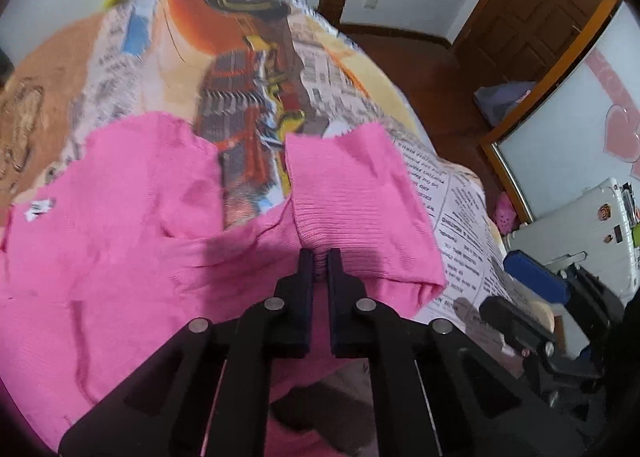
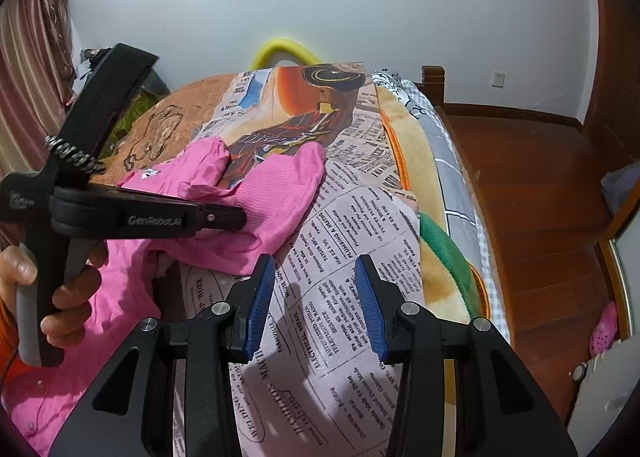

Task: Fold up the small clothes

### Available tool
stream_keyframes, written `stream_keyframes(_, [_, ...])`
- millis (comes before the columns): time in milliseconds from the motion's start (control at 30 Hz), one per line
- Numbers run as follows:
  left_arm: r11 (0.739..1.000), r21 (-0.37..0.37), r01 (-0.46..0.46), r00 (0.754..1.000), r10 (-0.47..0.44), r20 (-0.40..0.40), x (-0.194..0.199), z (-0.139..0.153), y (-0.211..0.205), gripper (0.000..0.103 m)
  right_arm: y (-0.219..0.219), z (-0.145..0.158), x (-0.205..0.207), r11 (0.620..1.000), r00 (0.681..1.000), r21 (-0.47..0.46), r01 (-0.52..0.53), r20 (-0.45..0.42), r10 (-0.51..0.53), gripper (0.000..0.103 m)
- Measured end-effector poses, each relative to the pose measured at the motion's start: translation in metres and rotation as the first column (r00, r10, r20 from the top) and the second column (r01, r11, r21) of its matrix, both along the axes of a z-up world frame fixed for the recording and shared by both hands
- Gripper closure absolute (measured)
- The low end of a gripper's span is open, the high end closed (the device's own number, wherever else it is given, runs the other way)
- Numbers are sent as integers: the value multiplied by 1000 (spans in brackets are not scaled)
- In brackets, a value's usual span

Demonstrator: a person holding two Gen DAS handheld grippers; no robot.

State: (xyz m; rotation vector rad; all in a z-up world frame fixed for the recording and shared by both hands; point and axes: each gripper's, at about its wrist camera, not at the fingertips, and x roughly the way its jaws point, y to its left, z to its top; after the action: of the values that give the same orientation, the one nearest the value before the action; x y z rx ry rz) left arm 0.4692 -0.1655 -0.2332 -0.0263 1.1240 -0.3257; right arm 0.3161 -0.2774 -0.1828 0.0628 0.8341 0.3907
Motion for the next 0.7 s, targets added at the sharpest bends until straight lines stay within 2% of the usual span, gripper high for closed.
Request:
stream_keyframes(200, [997, 77, -30, 991, 20, 133, -28, 47, 37, 98, 6, 14, -3, 1000, 1000, -7, -17, 20, 18, 65])
stream_keyframes(433, [979, 125, -162, 958, 125, 257, -54, 103, 118, 98, 30, 21, -4, 998, 998, 17, -54, 11, 54, 65])
stream_keyframes(567, [965, 143, -220, 942, 173, 287, -72, 115, 161, 98, 56, 20, -2, 995, 996, 15, -94, -6, 94, 65])
stream_keyframes(700, [951, 152, -270, 935, 221, 278, -91, 106, 205, 98, 84, 19, -1, 990, 990, 5, -139, -21, 139, 65])
